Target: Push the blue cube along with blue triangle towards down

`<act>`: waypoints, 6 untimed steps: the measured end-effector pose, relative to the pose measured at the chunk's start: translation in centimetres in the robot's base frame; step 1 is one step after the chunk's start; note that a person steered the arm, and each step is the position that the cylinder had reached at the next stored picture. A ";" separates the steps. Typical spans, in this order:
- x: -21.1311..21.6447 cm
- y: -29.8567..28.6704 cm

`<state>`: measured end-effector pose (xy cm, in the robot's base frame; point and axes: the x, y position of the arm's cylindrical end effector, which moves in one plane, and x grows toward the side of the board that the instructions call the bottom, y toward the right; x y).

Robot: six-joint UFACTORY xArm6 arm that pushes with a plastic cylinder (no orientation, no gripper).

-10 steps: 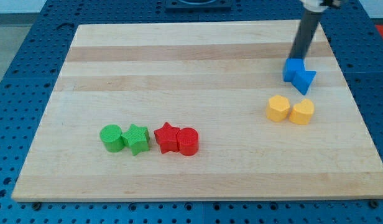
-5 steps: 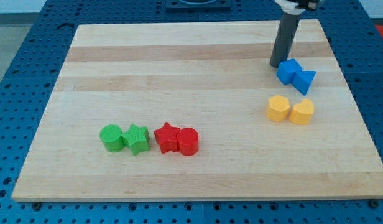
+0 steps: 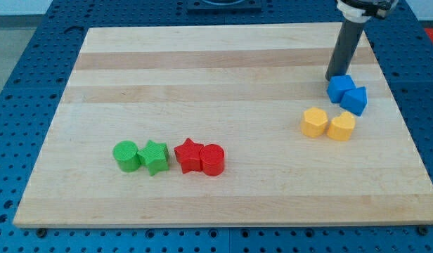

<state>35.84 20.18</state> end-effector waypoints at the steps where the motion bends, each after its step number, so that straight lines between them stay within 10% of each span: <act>1: 0.3 0.7; 6: 5.0 1.9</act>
